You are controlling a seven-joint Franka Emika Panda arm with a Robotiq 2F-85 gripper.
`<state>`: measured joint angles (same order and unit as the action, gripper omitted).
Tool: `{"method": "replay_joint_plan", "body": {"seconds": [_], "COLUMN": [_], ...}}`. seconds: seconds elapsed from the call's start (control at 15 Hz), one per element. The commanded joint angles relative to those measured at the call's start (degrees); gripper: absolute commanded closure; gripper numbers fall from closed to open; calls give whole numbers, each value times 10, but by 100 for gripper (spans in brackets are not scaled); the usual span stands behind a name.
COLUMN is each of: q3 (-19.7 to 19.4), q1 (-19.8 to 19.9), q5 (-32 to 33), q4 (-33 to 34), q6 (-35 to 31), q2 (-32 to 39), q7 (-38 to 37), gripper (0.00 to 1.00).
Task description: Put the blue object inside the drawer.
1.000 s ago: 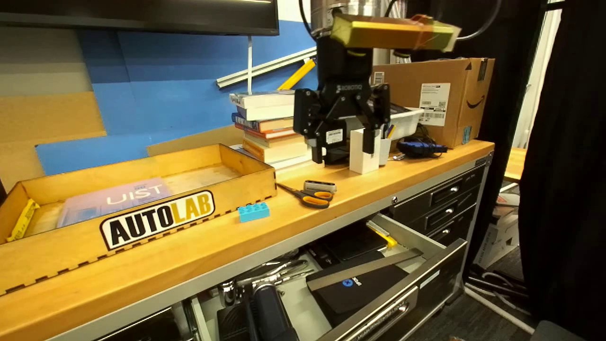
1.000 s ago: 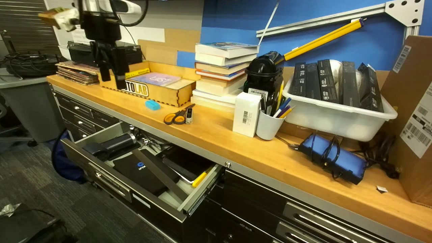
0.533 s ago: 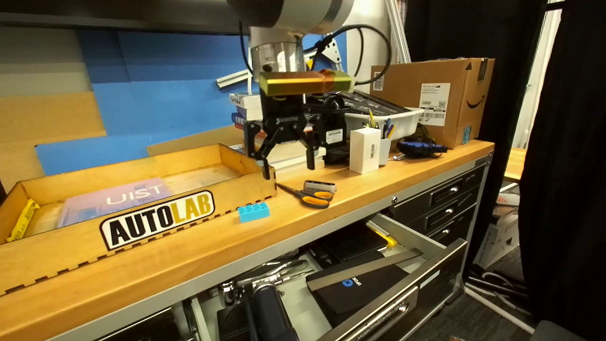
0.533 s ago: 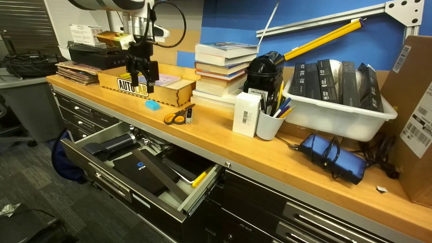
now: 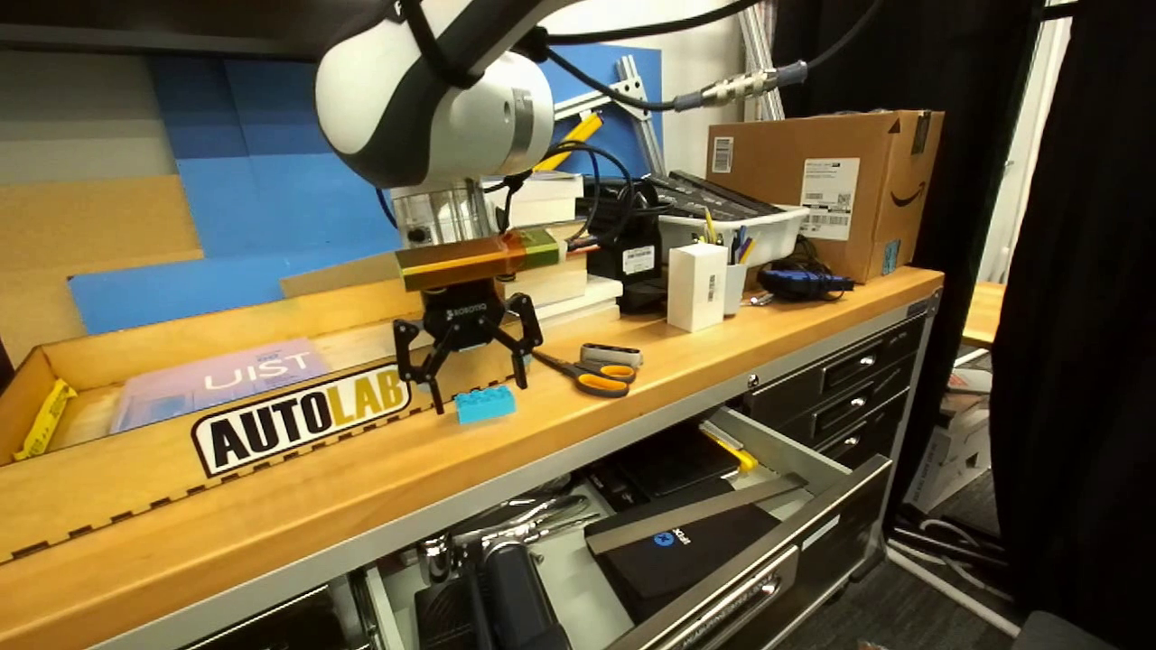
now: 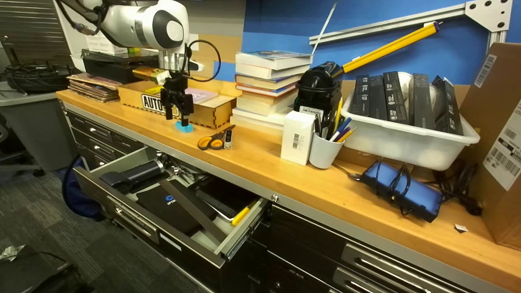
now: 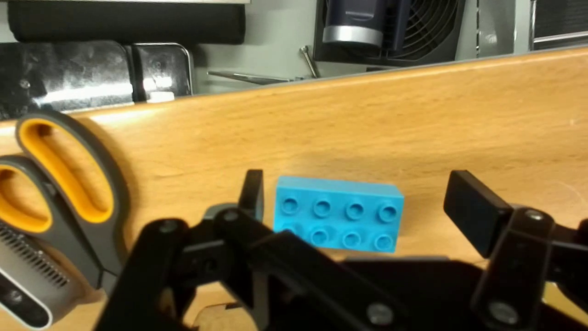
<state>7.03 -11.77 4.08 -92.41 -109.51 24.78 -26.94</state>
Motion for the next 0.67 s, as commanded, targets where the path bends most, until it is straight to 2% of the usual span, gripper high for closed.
{"method": "replay_joint_plan", "body": {"seconds": [0.0,0.33,0.4,0.47,0.6], "q3": [-29,-47,-48,-47,-42], "q1": [-35,-47,-47,-45,-40], "q5": [37,59,57,54,41], "q4": [25,8,7,6,5], "q6": [-24,-54,-55,-54,-46], "q2": [17,12,12,11,10], "q7": [-51,-97,-101,-100,-86], "gripper": [0,0,9,25,42]}}
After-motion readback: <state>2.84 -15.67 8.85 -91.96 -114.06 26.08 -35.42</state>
